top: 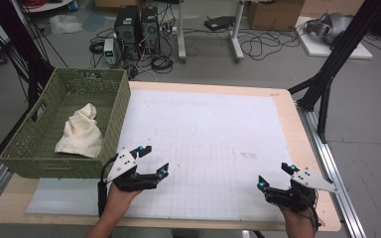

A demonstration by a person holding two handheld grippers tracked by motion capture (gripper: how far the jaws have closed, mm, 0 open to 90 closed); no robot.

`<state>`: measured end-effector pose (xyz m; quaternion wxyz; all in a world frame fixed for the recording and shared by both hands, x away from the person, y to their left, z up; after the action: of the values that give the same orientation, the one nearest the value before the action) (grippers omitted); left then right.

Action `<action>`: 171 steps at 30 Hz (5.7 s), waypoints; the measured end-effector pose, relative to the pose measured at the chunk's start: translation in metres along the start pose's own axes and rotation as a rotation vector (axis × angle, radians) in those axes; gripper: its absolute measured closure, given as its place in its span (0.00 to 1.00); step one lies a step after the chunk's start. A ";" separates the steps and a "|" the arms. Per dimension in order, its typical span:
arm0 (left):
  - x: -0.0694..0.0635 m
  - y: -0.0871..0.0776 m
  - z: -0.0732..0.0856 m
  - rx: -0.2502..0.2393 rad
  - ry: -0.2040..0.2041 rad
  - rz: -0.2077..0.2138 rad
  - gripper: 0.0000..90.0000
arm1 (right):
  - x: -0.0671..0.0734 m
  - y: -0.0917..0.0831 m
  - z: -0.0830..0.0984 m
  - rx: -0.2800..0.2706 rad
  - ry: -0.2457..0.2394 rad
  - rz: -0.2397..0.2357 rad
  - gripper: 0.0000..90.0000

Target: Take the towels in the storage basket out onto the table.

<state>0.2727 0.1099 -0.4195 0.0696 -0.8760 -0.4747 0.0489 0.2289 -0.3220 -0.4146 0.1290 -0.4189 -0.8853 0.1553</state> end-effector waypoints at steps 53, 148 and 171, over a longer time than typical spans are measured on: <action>0.004 -0.006 -0.052 0.003 -0.001 0.036 0.20 | 0.004 0.009 0.002 0.057 -0.022 -0.028 0.09; 0.275 0.000 -0.017 0.765 -0.128 -0.554 0.86 | 0.000 0.019 0.011 0.118 0.001 -0.044 0.09; 0.257 -0.062 -0.105 0.161 -0.154 -0.524 0.87 | 0.003 0.019 0.008 0.109 0.003 -0.052 0.09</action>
<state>0.3778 0.3513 -0.3103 0.1128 -0.7088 -0.6835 0.1333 0.2378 -0.3091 -0.4288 0.1569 -0.3882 -0.8860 0.1991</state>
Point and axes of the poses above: each handheld gripper's, and its own axes: y roughly forward along the jaws, z roughly out of its underside, x roughly to its left, the point moved 2 cm from there along y, roughly forward along the jaws, and after that the axes turned 13 degrees about -z, right-handed, at the moved point
